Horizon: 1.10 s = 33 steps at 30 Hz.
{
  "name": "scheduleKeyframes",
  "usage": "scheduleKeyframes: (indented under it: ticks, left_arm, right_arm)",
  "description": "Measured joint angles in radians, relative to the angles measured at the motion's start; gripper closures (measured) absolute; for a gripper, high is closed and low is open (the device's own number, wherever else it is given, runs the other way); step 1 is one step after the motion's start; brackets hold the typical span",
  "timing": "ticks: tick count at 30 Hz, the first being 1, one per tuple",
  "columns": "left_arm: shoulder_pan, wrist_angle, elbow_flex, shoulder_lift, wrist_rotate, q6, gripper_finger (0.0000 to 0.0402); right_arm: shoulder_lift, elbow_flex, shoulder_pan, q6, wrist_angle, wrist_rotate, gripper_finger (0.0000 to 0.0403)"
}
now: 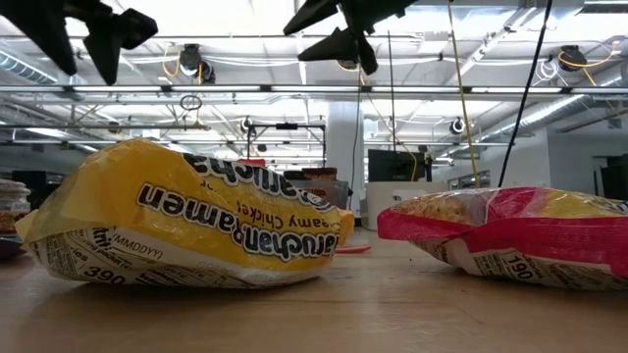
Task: Pick & Place Food Item
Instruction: Put the right blue green spoon into the white bin
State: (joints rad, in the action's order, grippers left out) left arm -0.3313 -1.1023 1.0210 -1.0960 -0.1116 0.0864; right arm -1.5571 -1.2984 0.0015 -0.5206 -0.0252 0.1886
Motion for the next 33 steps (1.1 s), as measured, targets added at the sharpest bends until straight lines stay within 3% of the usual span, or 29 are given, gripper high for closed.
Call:
scheduleKeyframes:
  ticks: [9,17,22,33]
  left_arm:
    - [-0.084,0.106,-0.001,-0.158,0.075,0.007,0.0204]
    - [-0.135,0.174,-0.001,-0.268,0.076,0.104,0.0204]
    - [-0.142,0.227,-0.001,-0.332,0.153,0.139,0.0204]
    - [-0.169,0.398,-0.001,-0.425,0.233,0.076,0.0204]
  right_arm:
    - [0.149,0.073,0.004,0.025,0.054,0.111,0.02]
    - [0.363,0.344,0.007,-0.078,0.22,0.182,0.02]
    - [0.448,0.503,0.022,-0.152,0.369,0.178,0.02]
    - [0.472,0.528,0.042,-0.113,0.373,0.174,0.0215]
